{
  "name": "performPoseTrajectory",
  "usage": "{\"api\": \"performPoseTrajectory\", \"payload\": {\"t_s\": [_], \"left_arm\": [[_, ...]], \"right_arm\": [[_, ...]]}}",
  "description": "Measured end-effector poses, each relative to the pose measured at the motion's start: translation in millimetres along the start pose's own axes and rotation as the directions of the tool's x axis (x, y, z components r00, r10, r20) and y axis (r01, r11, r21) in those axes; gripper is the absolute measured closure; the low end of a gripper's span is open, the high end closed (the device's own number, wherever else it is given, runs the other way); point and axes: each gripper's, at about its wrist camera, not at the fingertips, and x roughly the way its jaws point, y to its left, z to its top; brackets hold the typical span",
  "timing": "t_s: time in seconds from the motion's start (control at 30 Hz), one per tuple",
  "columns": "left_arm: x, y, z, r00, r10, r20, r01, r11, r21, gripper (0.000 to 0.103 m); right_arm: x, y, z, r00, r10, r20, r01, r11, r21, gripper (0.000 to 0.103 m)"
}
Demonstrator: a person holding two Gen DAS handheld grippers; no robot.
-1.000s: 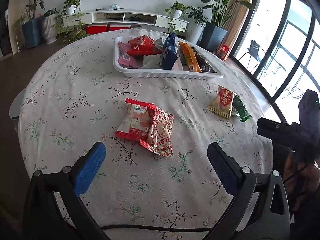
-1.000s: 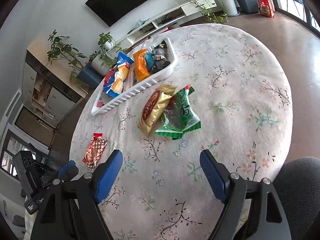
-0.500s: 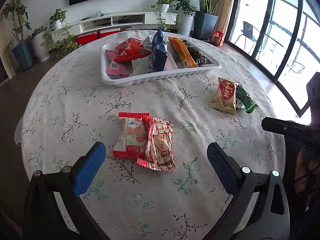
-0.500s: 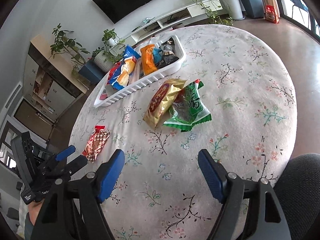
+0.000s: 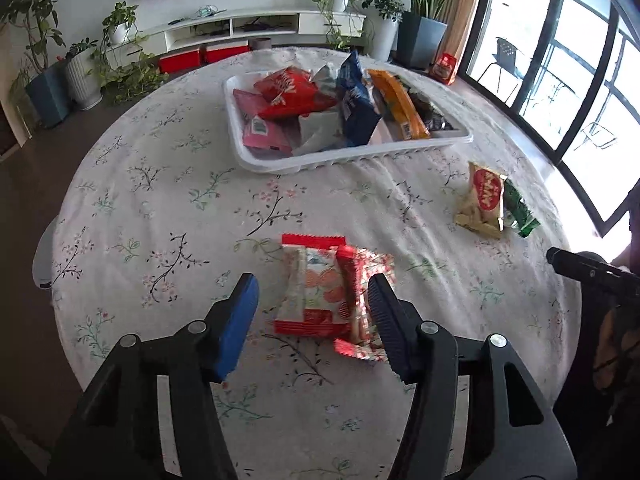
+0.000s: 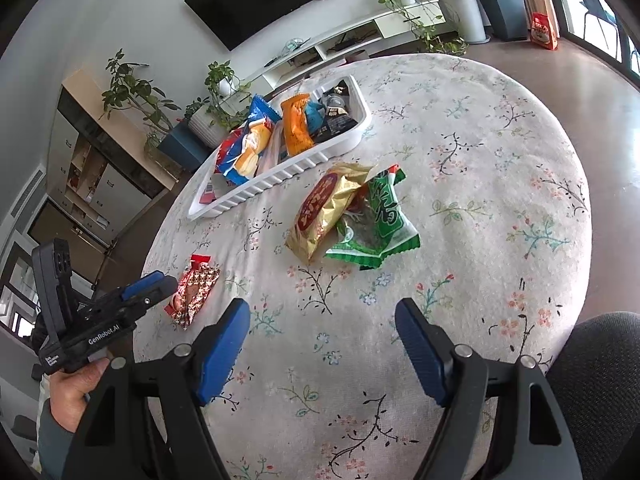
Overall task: Organize snacks
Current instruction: 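Grasp the red-white candy packet with the left gripper while the right gripper grasps the gold-red packet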
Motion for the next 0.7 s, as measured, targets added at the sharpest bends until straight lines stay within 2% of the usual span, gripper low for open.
{"api": "performPoseTrajectory", "payload": {"t_s": [0.07,0.2,0.27,0.37,0.47,0.5,0.7], "left_arm": [[1,1,-5,1.0,-0.024,-0.01,0.024,1.0,0.002,0.048],[-4,-26,-7,0.998,-0.062,0.011,0.061,0.996,0.06,0.048],[4,-39,-9,0.998,-0.057,-0.017,0.059,0.993,0.101,0.048],[21,-45,-10,0.998,-0.026,-0.059,0.033,0.993,0.111,0.049],[24,-48,-10,0.997,-0.03,-0.064,0.037,0.994,0.106,0.068],[24,-48,-9,0.998,-0.028,-0.062,0.034,0.994,0.108,0.071],[32,-58,-9,0.995,-0.034,-0.091,0.047,0.99,0.136,0.071]], "right_arm": [[1,1,-1,1.0,0.007,-0.006,-0.007,1.0,-0.001,0.025],[3,1,-1,1.0,0.002,-0.01,-0.002,1.0,-0.004,0.025],[4,1,-1,1.0,0.002,-0.015,-0.002,1.0,-0.001,0.025],[5,2,-2,1.0,0.001,-0.019,-0.001,1.0,-0.003,0.026],[4,2,-1,1.0,0.0,-0.012,0.0,1.0,-0.007,0.027],[4,1,-1,1.0,-0.003,-0.01,0.002,1.0,-0.008,0.027],[8,2,-1,1.0,-0.003,-0.026,0.002,1.0,-0.01,0.029]]}}
